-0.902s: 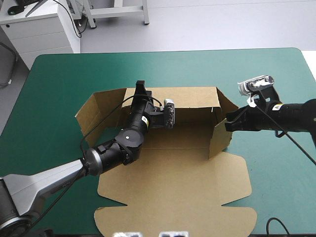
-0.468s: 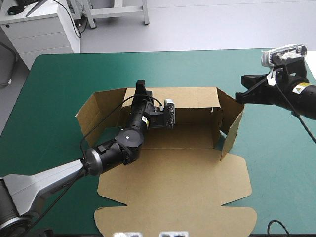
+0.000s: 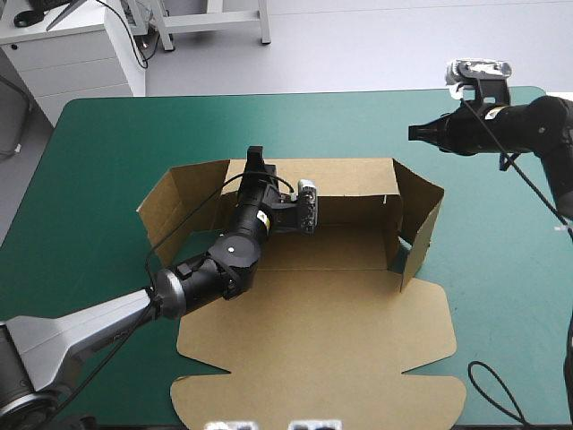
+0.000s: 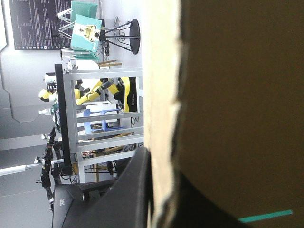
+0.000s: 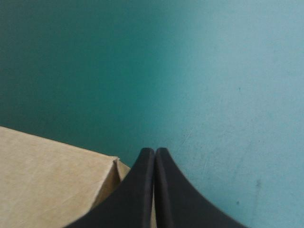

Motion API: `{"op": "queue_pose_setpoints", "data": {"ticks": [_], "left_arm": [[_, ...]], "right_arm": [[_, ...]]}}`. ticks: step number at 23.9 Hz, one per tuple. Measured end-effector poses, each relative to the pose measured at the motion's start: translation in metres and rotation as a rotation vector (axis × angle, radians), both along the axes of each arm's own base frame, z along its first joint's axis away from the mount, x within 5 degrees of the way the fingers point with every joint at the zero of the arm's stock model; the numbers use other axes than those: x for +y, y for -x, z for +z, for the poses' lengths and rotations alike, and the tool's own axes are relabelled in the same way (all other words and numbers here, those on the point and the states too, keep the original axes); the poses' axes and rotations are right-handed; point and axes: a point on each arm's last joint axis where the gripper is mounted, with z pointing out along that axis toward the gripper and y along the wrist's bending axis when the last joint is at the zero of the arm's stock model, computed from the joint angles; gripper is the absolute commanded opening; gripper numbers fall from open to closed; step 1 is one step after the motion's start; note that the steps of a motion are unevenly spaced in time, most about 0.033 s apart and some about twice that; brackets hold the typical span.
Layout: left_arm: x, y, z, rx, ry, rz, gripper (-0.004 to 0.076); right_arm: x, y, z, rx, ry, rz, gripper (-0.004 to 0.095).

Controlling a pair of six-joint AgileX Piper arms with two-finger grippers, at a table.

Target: Fold the box

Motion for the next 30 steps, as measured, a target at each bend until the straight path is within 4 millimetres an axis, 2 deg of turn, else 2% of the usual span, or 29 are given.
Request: {"op": "queue_pose_setpoints", "data": {"ticks": [6,11,17,22,30], "left_arm": [[0.0,0.0,0.0,0.0,0.0,0.0,-0.0007],[0.0,0.0,0.0,0.0,0.0,0.0,-0.0007],[0.0,0.0,0.0,0.0,0.001,0.0,-0.0007],[0.001,0.0,0.0,-0.004,-0.003,0.013,-0.0007],[0.002,-0.001,0.0,-0.005,-0.003,0.021,-0.0007]], "right_arm": [[0.004,-0.034,-0.054,0.221,-0.01,0.022,-0.0012],[0.01,-0.033,-0.058,0.251,-0.013,0.047,-0.0012],[0.019,-0.022,-0.063,0.351,0.021,0.132,-0.0012],[0.027,-0.011,-0.074,0.341,0.031,0.154,-0.0012],[0.019,0.037,-0.095,0.202,0.082,0.152,-0.0014]]}}
